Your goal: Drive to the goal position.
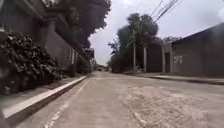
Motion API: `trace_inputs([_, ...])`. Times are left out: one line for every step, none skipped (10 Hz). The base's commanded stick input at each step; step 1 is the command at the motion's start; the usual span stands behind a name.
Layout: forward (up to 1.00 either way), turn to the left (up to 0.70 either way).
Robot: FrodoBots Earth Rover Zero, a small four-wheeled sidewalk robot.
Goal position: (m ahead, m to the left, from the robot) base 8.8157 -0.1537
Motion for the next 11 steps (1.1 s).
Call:
trace_inputs([0.7, 0.0])
trace_inputs([0.7, 0.0])
trace_inputs([0.7, 0.0])
trace_inputs([0.7, 0.0])
trace_inputs([0.7, 0.0])
trace_inputs([0.7, 0.0])
trace_inputs([0.7, 0.0])
trace_inputs([0.7, 0.0])
trace_inputs([0.7, 0.0])
trace_inputs([0.7, 0.0])
trace_inputs([0.7, 0.0])
